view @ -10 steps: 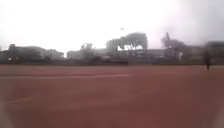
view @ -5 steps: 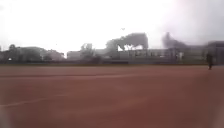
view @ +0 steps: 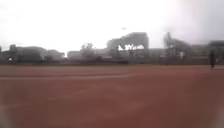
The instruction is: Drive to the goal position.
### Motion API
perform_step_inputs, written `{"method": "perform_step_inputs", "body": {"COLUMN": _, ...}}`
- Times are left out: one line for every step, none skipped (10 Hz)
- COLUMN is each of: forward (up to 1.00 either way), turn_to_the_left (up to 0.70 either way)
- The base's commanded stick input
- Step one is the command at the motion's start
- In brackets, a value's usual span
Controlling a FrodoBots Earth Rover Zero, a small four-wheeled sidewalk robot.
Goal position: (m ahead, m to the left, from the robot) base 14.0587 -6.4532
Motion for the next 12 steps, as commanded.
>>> {"method": "perform_step_inputs", "body": {"forward": 0.5, "turn_to_the_left": 0.0}}
{"method": "perform_step_inputs", "body": {"forward": 0.5, "turn_to_the_left": 0.0}}
{"method": "perform_step_inputs", "body": {"forward": 0.5, "turn_to_the_left": 0.0}}
{"method": "perform_step_inputs", "body": {"forward": 0.5, "turn_to_the_left": 0.0}}
{"method": "perform_step_inputs", "body": {"forward": 0.5, "turn_to_the_left": 0.0}}
{"method": "perform_step_inputs", "body": {"forward": 0.5, "turn_to_the_left": 0.0}}
{"method": "perform_step_inputs", "body": {"forward": 0.5, "turn_to_the_left": 0.0}}
{"method": "perform_step_inputs", "body": {"forward": 0.5, "turn_to_the_left": 0.0}}
{"method": "perform_step_inputs", "body": {"forward": 0.5, "turn_to_the_left": 0.0}}
{"method": "perform_step_inputs", "body": {"forward": 0.5, "turn_to_the_left": 0.0}}
{"method": "perform_step_inputs", "body": {"forward": 0.5, "turn_to_the_left": 0.0}}
{"method": "perform_step_inputs", "body": {"forward": 0.5, "turn_to_the_left": 0.0}}
